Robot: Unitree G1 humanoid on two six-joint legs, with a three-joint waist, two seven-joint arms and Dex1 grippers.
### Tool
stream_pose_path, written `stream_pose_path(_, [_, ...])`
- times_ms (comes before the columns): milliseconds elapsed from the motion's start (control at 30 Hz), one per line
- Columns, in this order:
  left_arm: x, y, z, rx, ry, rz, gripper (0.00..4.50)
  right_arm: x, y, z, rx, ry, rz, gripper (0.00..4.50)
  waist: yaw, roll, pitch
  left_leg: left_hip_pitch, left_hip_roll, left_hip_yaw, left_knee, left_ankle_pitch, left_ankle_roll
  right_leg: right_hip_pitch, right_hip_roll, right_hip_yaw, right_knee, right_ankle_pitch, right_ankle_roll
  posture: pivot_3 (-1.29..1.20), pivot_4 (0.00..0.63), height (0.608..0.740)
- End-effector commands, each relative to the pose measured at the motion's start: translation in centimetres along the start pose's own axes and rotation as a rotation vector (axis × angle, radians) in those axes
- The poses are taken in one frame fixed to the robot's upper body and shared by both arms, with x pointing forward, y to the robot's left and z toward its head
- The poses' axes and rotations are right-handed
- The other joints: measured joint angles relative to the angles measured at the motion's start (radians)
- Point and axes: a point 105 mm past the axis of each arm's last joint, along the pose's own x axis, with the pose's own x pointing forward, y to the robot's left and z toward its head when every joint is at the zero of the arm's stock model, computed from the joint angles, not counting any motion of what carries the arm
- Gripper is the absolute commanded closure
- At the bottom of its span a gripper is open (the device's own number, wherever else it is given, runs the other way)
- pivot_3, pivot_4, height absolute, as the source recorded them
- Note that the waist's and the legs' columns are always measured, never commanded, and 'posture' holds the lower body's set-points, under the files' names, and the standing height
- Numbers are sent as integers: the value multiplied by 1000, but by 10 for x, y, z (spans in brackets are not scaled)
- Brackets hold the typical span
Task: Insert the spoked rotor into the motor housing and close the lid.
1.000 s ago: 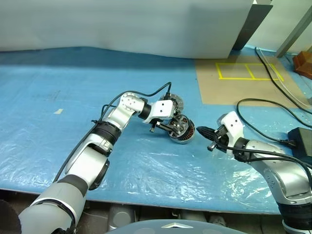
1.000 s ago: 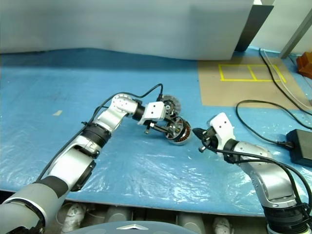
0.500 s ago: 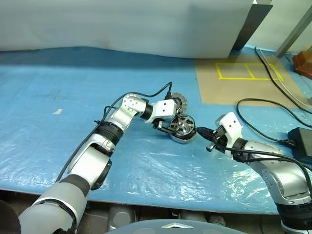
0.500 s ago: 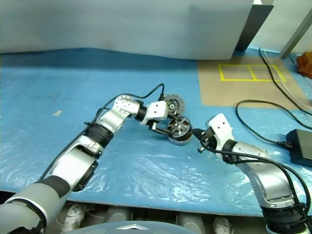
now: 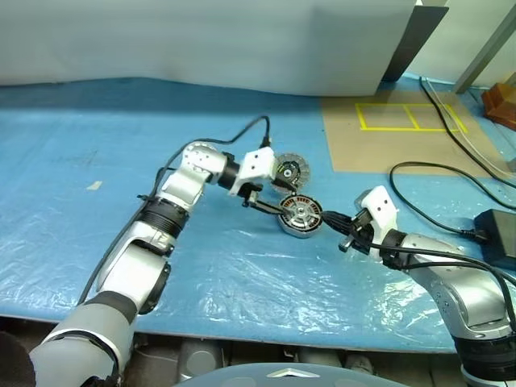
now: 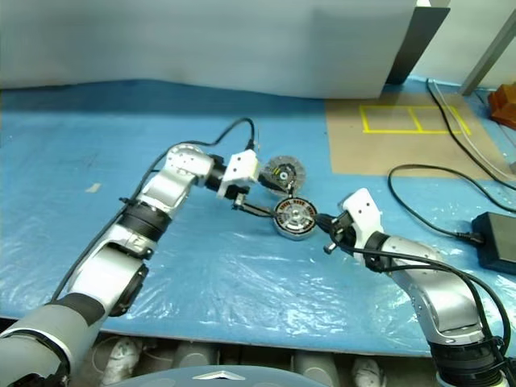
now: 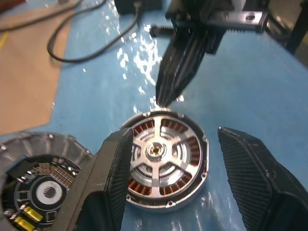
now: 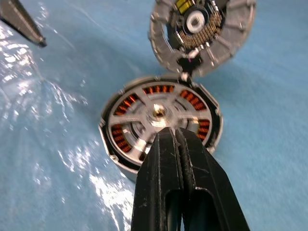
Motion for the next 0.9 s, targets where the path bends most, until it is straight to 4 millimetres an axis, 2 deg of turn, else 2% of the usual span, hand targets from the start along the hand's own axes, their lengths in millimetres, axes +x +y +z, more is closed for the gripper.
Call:
stream_pose_path(33, [-34,17,2,-49,-44,165,1556,7,11,23,-57,-68,70,4500,0,0,0,0,0,0,0,0,0,0,0,0,0,0,0,0,150,740])
stream_pose_path(133, [-66,31,-2,-162,-62,306,1556,18,11,30,-79,-79,95,4500,-3,0,0,-1,0,0,1,0,0,0,0,0,0,0,0,0,150,740])
stream_pose_path(233, [-92,22,-11,-210,-36,340,1556,29,7,35,-104,-83,98,4500,-9,0,0,-2,0,0,0,0,0,0,0,-1,0,0,0,0,150,740])
stream_pose_path(300, [-96,12,-23,-226,9,345,1556,35,2,35,-112,-84,85,4500,-11,0,0,-2,0,0,-1,0,0,-1,0,-1,0,0,0,0,150,740])
stream_pose_path(367, [-89,8,-27,-233,6,352,1556,39,-2,34,-114,-86,80,4500,-9,0,0,-2,0,0,-3,0,0,-1,0,-2,0,1,1,0,150,740])
stream_pose_path(500, [-68,11,-17,-231,-55,370,1556,39,-8,36,-29,-124,83,4500,4,0,0,-4,2,-1,-2,0,0,-2,0,-6,0,2,3,0,150,740])
stream_pose_path(567, [-59,11,-15,-244,-76,366,1556,43,1,16,-58,-43,123,4500,4,0,0,-5,2,-1,-2,0,0,-2,0,-6,0,2,3,0,150,740])
stream_pose_path(667, [-48,10,-15,-251,-80,353,1556,49,17,-29,-118,112,184,4500,4,0,0,-4,3,-1,-2,0,0,-2,0,-6,0,2,2,0,150,740])
stream_pose_path(767, [-44,12,-21,-230,-34,350,1556,45,21,-64,-156,208,195,4500,-6,-1,-1,-2,3,0,-2,0,0,-1,0,-5,0,1,2,0,150,740])
stream_pose_path(833, [-43,12,-24,-223,-22,346,1556,46,15,-68,-127,193,157,4500,-9,-2,-1,-1,3,0,-1,0,0,0,0,-5,0,0,0,0,150,740])
stream_pose_path(900, [-43,17,-24,-222,-24,353,1556,47,4,-50,-70,107,108,4500,-11,-2,-1,1,2,0,0,0,0,3,0,-5,0,-1,-2,0,150,740])
